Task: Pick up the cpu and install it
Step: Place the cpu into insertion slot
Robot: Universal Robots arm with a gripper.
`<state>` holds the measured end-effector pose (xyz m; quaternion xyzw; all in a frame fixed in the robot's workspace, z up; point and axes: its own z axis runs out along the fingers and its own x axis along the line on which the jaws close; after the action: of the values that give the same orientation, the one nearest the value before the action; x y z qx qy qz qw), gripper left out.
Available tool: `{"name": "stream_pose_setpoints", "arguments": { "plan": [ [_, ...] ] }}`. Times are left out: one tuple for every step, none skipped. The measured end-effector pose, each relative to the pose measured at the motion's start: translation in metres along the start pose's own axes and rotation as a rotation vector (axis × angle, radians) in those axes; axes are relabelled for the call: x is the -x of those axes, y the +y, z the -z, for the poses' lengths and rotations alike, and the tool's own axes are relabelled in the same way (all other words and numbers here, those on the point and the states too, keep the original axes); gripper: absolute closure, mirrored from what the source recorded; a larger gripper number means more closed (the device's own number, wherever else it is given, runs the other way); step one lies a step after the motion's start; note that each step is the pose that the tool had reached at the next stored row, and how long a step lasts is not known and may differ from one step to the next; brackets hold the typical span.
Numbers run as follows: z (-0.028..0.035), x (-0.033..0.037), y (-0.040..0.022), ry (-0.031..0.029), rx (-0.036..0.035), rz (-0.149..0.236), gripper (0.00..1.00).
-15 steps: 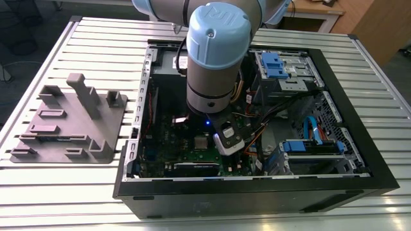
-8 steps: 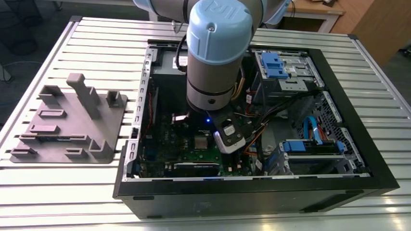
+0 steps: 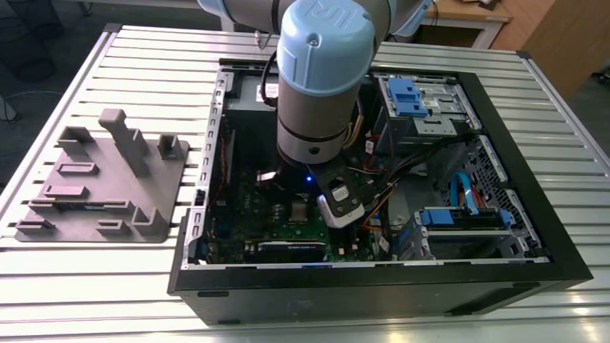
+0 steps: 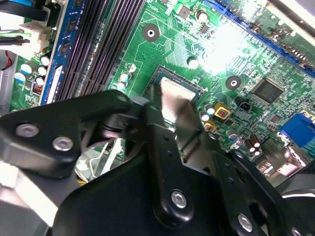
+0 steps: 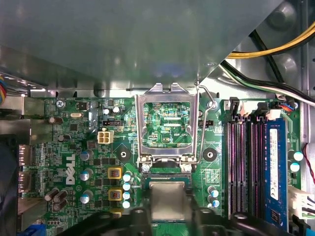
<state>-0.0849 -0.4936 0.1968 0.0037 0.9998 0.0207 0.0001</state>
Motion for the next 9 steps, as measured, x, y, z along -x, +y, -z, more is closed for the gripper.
{"name": "stream_pose_setpoints", "arguments": {
  "plan": [
    [0.0000, 0.0000, 0.0000, 0.0000, 0.0000, 0.000, 0.65],
    [0.0000, 0.0000, 0.0000, 0.0000, 0.0000, 0.000, 0.65],
    [0.0001, 0.0000, 0.0000, 0.0000, 0.0000, 0.000, 0.71],
    [0.0001, 0.0000, 0.0000, 0.0000, -0.0001, 0.000, 0.77],
    [0.0001, 0.0000, 0.0000, 0.0000, 0.0000, 0.000, 0.83],
    [0.0001, 0.0000, 0.0000, 0.0000, 0.0000, 0.000, 0.83],
    [0.0002, 0.0000, 0.0000, 0.0000, -0.0001, 0.000, 0.89],
    [0.0002, 0.0000, 0.0000, 0.0000, -0.0001, 0.000, 0.89],
    [0.0002, 0.0000, 0.0000, 0.0000, -0.0001, 0.000, 0.89]
  ]
}}
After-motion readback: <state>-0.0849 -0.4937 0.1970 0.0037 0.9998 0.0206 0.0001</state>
